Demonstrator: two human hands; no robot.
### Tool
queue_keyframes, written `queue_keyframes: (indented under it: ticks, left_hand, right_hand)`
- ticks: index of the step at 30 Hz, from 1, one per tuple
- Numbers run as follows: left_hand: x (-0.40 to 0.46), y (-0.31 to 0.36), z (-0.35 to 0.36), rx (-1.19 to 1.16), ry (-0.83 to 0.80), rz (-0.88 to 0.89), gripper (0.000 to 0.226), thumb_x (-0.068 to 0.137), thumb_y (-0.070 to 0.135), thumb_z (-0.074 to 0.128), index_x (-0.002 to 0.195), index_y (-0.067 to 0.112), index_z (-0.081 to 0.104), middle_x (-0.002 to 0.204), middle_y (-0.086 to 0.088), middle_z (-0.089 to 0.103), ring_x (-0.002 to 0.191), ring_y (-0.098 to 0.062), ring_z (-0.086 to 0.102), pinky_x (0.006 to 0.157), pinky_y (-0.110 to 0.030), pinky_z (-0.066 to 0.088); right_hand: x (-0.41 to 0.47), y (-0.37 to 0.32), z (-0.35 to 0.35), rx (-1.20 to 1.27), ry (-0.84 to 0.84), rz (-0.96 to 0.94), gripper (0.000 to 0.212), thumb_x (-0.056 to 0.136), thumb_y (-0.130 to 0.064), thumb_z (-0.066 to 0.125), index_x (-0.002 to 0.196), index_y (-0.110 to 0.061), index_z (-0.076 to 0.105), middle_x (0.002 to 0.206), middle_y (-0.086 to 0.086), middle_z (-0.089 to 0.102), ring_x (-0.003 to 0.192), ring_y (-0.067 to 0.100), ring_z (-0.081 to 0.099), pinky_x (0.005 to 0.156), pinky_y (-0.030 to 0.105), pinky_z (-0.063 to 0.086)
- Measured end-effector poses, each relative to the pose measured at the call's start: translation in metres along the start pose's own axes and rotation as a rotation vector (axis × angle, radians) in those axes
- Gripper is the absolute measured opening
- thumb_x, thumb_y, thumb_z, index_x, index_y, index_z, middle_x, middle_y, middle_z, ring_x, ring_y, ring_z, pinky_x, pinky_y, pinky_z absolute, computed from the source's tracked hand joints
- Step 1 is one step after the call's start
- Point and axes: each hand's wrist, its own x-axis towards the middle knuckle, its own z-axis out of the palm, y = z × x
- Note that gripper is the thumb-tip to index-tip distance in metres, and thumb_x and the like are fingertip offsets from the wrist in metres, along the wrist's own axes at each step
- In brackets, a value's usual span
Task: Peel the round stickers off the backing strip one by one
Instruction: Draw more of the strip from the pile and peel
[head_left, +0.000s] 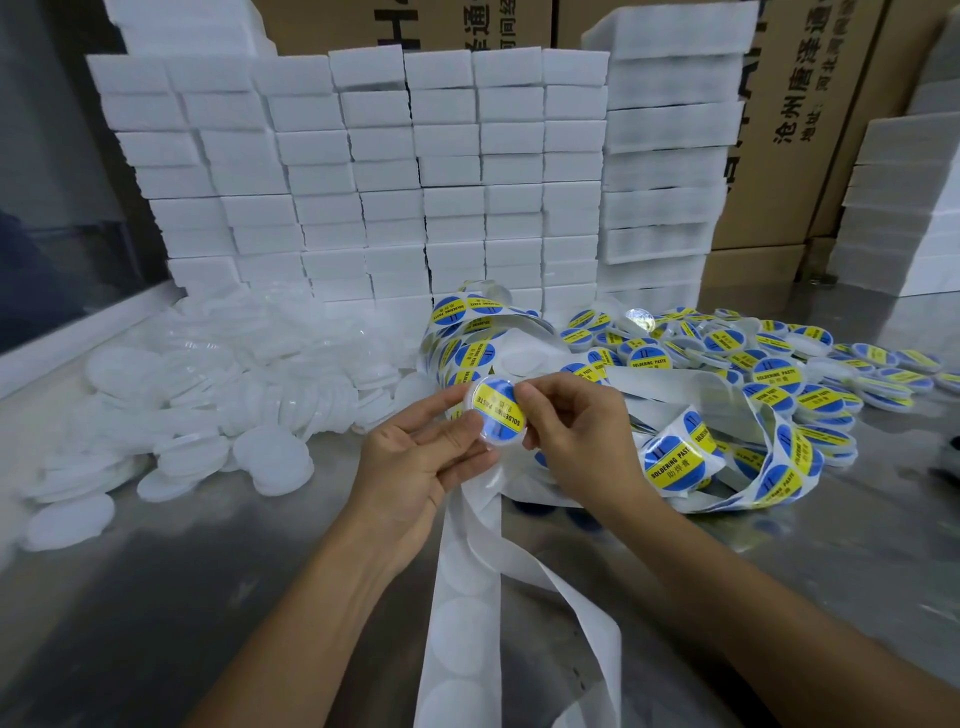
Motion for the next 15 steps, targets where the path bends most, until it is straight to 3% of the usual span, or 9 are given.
queue_keyframes:
  ticks: [2,4,7,12,15]
  left_hand:
    - [0.0008,0.0012,-0.0011,-0.01,0.01,0.005,0.043,0.063,0.015,0.072,0.106,0.012,0.068,0.086,-0.009,0.076,0.073,-0.018,0.073,0.062,-0.025,0.058]
    - [0.0015,0.002,-0.003,-0.038,0.011,0.005,0.044,0.065,0.013,0.071,0.109,0.01,0.068,0.09,-0.011,0.076,0.079,-0.021,0.074,0.064,-0.027,0.058]
    - [0.0002,0.0022,-0.0015,-0.059,-0.036,-0.004,0.044,0.07,0.011,0.067,0.113,0.007,0.066,0.097,-0.012,0.076,0.084,-0.024,0.074,0.067,-0.029,0.059]
    - [-0.0014,-0.0004,0.0026,-0.023,-0.078,-0.017,0.042,0.072,0.01,0.064,0.113,0.005,0.066,0.098,-0.012,0.076,0.083,-0.023,0.074,0.064,-0.028,0.059]
    - [-0.0011,-0.0009,0.0024,0.01,-0.082,0.004,0.04,0.072,0.01,0.064,0.111,0.005,0.067,0.097,-0.012,0.075,0.084,-0.024,0.074,0.065,-0.029,0.059]
  right_hand:
    - [-0.0014,-0.0017,0.0013,-0.002,-0.018,-0.024,0.007,0.09,-0.02,0.07,0.09,-0.014,0.074,0.067,-0.003,0.07,0.053,0.009,0.062,0.057,0.024,0.053]
    - [-0.0054,-0.0041,0.0053,-0.039,-0.039,-0.048,0.02,0.08,-0.035,0.078,0.092,-0.019,0.073,0.074,-0.004,0.071,0.061,0.01,0.064,0.06,0.023,0.053]
    - [-0.0072,-0.0065,0.0077,-0.028,-0.026,-0.017,0.034,0.07,-0.052,0.077,0.084,-0.023,0.068,0.064,-0.012,0.065,0.056,0.003,0.057,0.055,0.017,0.046]
    - [-0.0018,-0.0011,0.0026,-0.03,-0.006,-0.029,0.029,0.093,-0.027,0.066,0.073,-0.006,0.061,0.055,-0.004,0.065,0.049,0.005,0.061,0.051,0.02,0.047]
    - [-0.0044,0.0008,0.0045,-0.008,-0.017,-0.023,0.027,0.088,-0.035,0.071,0.076,-0.012,0.065,0.06,0.0,0.068,0.052,0.01,0.064,0.052,0.025,0.051]
